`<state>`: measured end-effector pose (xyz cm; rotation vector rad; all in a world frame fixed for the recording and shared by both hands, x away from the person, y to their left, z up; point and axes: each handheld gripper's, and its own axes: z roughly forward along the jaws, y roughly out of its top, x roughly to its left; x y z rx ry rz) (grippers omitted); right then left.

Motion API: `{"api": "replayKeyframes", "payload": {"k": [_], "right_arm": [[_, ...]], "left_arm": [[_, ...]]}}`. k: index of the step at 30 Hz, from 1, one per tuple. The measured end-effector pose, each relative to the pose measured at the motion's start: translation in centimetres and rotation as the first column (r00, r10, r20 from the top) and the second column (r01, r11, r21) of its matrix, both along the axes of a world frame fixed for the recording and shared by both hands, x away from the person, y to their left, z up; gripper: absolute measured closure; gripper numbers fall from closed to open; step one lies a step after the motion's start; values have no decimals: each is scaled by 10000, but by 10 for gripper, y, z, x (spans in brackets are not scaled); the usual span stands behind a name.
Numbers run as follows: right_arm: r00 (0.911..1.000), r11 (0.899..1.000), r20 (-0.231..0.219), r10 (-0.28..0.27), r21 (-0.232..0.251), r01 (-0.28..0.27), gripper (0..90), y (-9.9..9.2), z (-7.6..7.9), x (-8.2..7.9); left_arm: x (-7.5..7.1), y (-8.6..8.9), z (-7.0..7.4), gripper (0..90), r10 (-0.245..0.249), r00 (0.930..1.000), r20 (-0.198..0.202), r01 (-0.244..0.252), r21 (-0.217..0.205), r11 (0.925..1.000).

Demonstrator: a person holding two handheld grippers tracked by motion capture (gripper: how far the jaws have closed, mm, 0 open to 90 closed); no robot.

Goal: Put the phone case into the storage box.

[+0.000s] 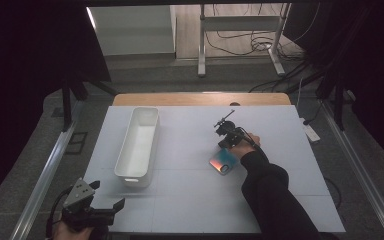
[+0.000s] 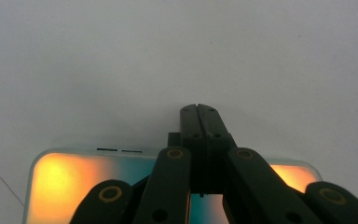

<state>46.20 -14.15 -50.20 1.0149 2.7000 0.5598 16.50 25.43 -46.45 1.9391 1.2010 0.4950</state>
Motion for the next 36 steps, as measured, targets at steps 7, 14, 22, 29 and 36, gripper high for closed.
{"api": "replayKeyframes", "payload": {"k": [7,14,22,29,36], "right_arm": [[9996,9996,-52,-290,-76,290,889,-14,1,1],[9986,9986,-84,-530,-85,529,889,-31,2,0],[9971,9971,-127,-755,33,755,889,-47,3,-4],[9958,9960,-224,-893,15,894,889,-62,4,-11],[9944,9947,-274,-1017,137,1021,889,-75,4,-19]], "left_arm": [[0,0,0,7,-8,10000,-2,8,20,10000],[0,0,0,7,-9,10000,-6,9,30,10000],[0,-1,0,7,-2,10000,-13,2,46,10000],[0,-1,0,7,5,10000,-11,-5,64,10000],[0,-1,0,7,9,10000,-16,-9,82,10000]]}}
